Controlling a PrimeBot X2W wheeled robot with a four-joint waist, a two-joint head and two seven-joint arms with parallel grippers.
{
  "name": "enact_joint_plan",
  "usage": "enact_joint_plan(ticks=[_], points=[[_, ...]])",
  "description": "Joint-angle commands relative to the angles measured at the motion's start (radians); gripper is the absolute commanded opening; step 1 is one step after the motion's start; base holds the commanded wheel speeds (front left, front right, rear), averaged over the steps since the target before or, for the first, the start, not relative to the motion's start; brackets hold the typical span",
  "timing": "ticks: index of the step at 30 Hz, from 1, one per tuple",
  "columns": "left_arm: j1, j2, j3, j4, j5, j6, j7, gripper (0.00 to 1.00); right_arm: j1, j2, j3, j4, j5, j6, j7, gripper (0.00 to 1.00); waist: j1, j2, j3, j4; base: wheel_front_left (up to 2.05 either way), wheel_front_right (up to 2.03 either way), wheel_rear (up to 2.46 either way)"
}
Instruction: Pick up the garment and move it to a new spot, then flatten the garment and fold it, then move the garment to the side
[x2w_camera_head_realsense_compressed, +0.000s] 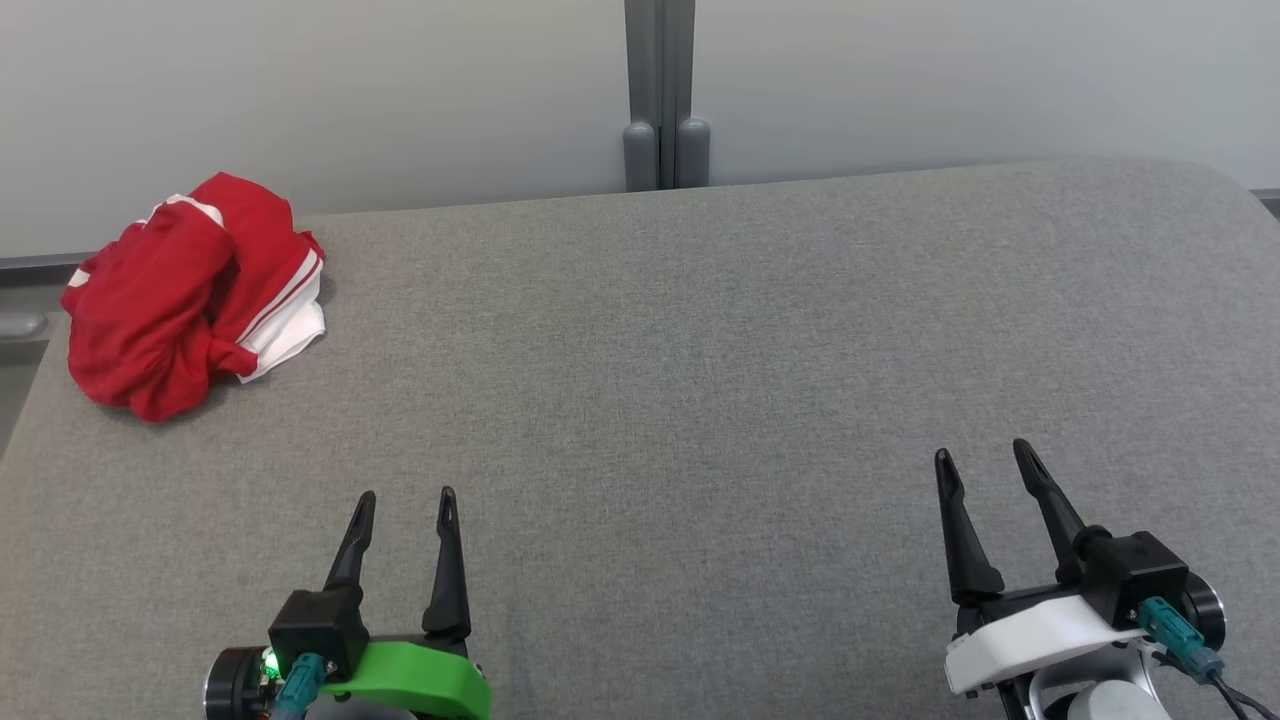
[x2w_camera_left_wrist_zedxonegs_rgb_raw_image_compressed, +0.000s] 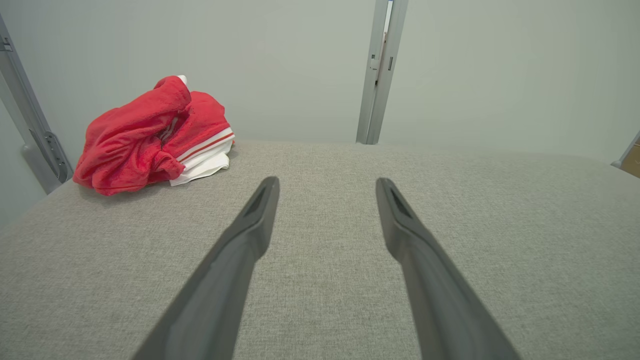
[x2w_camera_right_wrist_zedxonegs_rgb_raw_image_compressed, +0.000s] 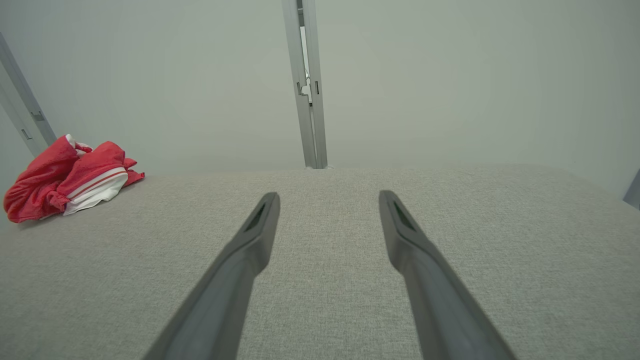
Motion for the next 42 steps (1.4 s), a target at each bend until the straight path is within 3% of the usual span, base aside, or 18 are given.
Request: enact_joint_plan(ticks=[1, 11, 17, 33, 42], points=[[-0.001, 0.007, 0.001, 0.003, 0.007, -0.001, -0.001, 1.00, 0.009, -0.004, -0.001, 0.001, -0.003, 0.000, -0.005, 1.00, 0.0000, 0.0000, 0.000, 0.000, 0.00, 0.00, 0.00], [-0.008, 0.007, -0.001, 0.006, 0.006, -0.001, -0.001, 1.00, 0.011, -0.004, -0.009, -0.001, 0.000, 0.000, -0.004, 1.00, 0.0000, 0.0000, 0.004, 0.006, 0.00, 0.00, 0.00], [-0.020, 0.006, -0.008, 0.003, 0.002, -0.003, -0.001, 1.00, 0.016, -0.004, -0.017, -0.010, -0.004, 0.000, -0.004, 1.00, 0.0000, 0.0000, 0.008, 0.057, 0.00, 0.00, 0.00], [-0.039, 0.006, 0.012, -0.015, 0.010, -0.002, -0.001, 1.00, -0.008, -0.004, -0.004, -0.016, 0.004, 0.000, -0.004, 1.00, 0.0000, 0.0000, 0.027, 0.404, 0.00, 0.00, 0.00], [-0.028, 0.006, 0.030, -0.027, -0.001, 0.004, -0.001, 1.00, -0.028, -0.004, 0.016, -0.010, -0.003, 0.000, -0.004, 1.00, 0.0000, 0.0000, 0.032, 0.510, 0.00, 0.00, 0.00]])
